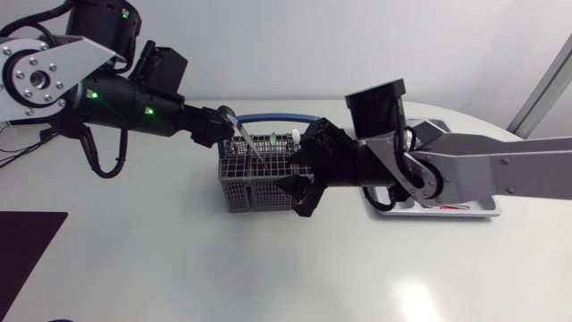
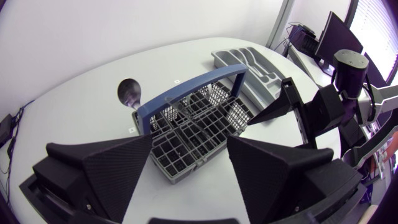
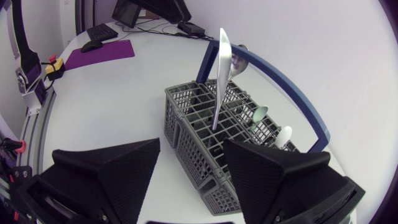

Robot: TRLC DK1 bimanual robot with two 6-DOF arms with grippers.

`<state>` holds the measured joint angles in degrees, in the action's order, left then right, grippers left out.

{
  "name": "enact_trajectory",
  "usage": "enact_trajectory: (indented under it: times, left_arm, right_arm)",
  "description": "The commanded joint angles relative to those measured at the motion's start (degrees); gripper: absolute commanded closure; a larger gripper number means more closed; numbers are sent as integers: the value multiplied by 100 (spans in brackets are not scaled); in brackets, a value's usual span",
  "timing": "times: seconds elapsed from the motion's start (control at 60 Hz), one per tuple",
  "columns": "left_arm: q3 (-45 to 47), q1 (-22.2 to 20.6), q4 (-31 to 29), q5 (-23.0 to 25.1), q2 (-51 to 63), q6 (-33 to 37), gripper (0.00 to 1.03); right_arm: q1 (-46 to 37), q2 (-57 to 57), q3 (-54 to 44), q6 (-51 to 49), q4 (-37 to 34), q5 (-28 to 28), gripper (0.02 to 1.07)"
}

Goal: Unload the cutlery basket into the drawer organizer.

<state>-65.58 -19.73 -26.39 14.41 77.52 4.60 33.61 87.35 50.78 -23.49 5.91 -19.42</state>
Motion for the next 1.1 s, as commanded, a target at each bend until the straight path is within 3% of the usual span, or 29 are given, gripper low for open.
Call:
enact_trajectory:
  times: [0.0,0.167,0.4,0.6,0.85,1.0,1.083]
  left_arm:
    - [248,268,55,255,-211,252,11]
    - [546,733,108,844,-369,832,11]
    - [951,1243,257,1643,-351,1649,11]
    - [1153,1340,398,1854,-281,2106,11]
    - [1373,1331,583,1934,-263,2300,11]
    - [1408,1305,688,1934,-193,2291,11]
    - [1461,1261,732,1934,-175,2282,11]
  right_arm:
    - [102,309,283,327,112,158,34]
    - [392,836,599,564,455,694,44]
    - [770,1249,652,635,885,1564,45]
    - [990,1574,749,617,1316,2399,54]
    - [1016,1838,854,600,1545,2663,65]
    - [1008,1829,828,468,1536,2601,89]
    - [1008,1829,810,468,1518,2487,93]
